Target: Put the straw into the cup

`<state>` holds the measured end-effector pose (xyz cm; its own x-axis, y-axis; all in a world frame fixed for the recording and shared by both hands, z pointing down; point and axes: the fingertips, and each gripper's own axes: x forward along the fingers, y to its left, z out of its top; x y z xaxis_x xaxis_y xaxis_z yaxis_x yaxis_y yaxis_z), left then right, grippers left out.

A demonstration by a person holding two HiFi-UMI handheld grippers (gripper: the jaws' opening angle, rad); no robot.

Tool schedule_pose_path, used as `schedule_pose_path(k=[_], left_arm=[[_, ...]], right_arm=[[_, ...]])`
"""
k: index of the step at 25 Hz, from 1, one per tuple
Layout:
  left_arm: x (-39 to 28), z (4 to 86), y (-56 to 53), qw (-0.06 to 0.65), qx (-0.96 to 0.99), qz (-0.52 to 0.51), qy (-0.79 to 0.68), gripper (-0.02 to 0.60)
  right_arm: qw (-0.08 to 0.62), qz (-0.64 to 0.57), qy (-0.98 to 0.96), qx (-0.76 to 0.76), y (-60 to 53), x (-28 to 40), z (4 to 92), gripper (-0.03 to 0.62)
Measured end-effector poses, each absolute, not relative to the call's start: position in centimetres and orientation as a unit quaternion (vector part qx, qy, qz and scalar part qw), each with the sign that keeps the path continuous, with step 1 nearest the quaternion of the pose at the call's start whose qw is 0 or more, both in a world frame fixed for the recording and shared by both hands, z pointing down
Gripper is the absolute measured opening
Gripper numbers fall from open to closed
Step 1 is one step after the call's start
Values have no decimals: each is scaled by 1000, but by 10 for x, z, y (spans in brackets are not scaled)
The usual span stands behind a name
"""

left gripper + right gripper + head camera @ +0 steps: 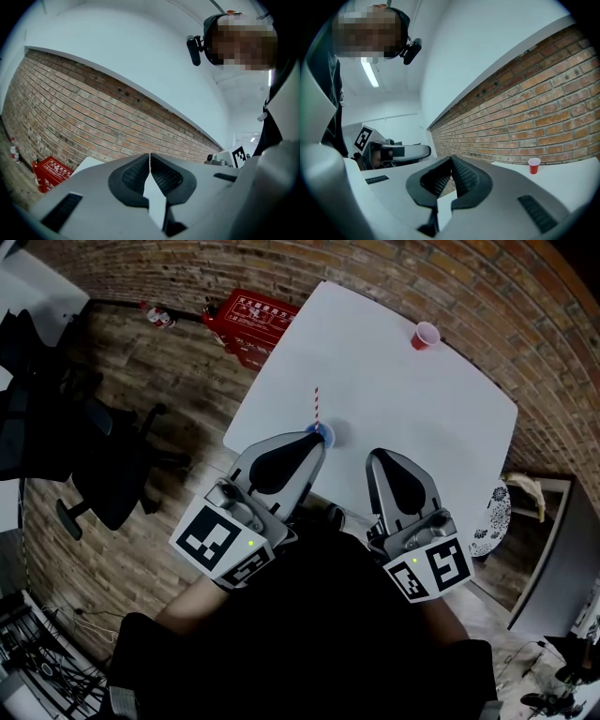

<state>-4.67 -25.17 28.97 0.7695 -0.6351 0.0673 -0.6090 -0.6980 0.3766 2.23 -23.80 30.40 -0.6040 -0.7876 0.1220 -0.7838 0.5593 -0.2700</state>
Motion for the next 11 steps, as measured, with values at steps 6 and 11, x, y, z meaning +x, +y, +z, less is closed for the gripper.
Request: schedule_pose_path(k=[6, 11], left_arm=[[-48, 288, -253, 190, 923, -38, -331, 28], [-52, 290, -253, 195, 923, -28, -332, 28]], right_arm=[[5, -151, 882, -446, -239, 20, 304, 31], [5, -151, 881, -448, -240, 16, 304, 31]])
